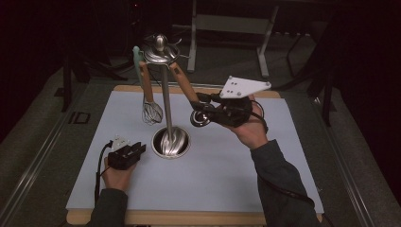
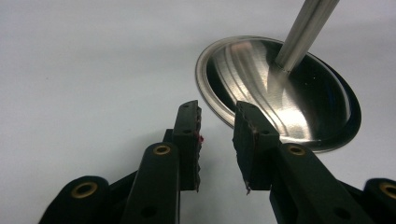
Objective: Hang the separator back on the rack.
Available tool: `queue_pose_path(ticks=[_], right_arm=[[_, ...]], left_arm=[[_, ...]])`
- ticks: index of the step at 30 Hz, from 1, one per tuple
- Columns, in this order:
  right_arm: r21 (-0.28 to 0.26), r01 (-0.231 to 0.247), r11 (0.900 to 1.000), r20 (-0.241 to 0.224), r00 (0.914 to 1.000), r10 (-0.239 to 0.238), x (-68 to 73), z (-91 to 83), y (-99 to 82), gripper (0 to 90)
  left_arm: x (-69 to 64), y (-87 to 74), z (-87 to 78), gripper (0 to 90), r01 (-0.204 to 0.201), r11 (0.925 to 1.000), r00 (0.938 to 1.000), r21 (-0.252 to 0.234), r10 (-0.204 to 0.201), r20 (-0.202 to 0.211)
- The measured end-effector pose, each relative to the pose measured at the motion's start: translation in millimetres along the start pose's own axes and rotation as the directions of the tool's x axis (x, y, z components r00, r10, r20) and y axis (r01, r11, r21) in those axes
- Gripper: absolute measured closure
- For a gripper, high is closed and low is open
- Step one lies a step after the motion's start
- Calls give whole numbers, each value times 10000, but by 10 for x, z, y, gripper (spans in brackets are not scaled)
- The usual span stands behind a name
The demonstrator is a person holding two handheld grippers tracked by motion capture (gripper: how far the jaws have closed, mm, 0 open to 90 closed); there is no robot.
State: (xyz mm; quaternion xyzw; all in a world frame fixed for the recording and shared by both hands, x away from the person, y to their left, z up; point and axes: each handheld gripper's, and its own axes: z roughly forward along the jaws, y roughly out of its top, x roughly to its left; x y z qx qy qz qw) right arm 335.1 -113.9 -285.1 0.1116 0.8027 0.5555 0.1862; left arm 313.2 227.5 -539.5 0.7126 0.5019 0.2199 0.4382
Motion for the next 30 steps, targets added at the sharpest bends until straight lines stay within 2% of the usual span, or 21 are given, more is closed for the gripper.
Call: queue_pose_path(ticks=[9, 13, 16, 18, 22, 30], right_arm=[[290, 93, 9995, 278, 9996, -101, 18, 138, 40, 709], [476, 93, 9988, 626, 9980, -123, 19, 204, 59, 709], [809, 5, 9967, 817, 9966, -72, 5, 257, 43, 706], [924, -21, 9957, 684, 9976, -42, 0, 282, 28, 696], [834, -96, 9965, 863, 9963, 24, 7, 287, 27, 652], [959, -139, 9953, 783, 9969, 64, 7, 245, -4, 652]], left_arm=[[0, 0, 0, 712, 4, 10000, 10000, -2, -4, 4], [-1, 0, 0, 712, 6, 10000, 10000, -11, -6, 8], [-2, 0, 0, 712, 27, 10000, 10000, -14, -27, 16], [-1, 0, 0, 712, 17, 10000, 10000, -17, -17, 21], [0, 0, 0, 712, 14, 10000, 10000, -17, -14, 17], [-5, 0, 0, 712, -5, 10000, 10000, -12, 5, -3]])
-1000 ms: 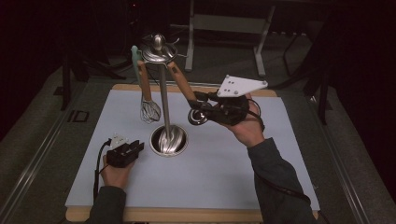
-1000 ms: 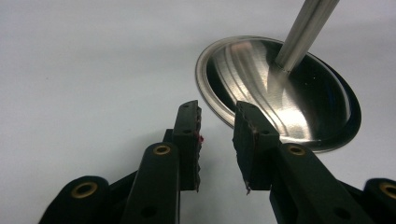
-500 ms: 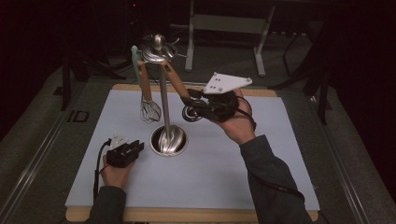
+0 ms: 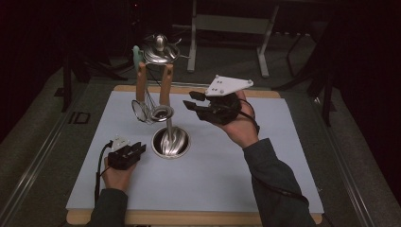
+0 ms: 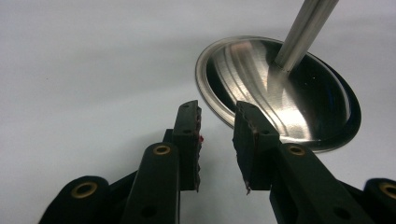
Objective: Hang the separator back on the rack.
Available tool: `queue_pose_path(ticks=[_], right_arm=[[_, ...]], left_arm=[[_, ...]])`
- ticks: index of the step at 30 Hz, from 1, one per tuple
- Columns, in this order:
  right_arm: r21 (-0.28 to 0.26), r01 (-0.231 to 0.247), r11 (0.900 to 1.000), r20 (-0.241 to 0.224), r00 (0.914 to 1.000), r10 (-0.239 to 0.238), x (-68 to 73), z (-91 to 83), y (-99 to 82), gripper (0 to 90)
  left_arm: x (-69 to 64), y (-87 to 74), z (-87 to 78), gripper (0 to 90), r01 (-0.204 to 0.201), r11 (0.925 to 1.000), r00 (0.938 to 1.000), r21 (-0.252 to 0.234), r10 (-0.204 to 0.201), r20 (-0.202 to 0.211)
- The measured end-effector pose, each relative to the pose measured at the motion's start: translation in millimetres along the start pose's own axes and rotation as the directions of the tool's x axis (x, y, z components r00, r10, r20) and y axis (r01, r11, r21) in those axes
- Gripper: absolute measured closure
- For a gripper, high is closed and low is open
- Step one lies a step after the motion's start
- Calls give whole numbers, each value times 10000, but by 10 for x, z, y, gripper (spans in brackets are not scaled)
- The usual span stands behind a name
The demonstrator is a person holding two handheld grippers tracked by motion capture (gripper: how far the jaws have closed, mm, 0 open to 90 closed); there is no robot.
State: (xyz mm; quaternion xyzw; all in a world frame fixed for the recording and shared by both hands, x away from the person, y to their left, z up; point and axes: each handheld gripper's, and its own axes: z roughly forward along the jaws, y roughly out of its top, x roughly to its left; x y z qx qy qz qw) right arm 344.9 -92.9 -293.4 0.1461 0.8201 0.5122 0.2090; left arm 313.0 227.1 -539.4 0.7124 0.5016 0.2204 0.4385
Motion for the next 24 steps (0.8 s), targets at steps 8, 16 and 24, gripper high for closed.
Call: queue_pose_path(ticks=[8, 16, 24], right_arm=[[557, -324, 9979, 79, 9995, 320, -79, -10, -92, 650], [1064, -475, 9932, 157, 9988, 461, -138, -39, -245, 641], [1644, -973, 9816, 376, 9950, 924, -216, -135, -562, 624]], left_arm=[[1, -1, 1, 710, 27, 10000, 10000, 3, -27, 9], [1, 0, 2, 710, 9, 10000, 10000, -5, -9, -2], [2, 0, 1, 709, 5, 10000, 10000, 1, -5, -14]])
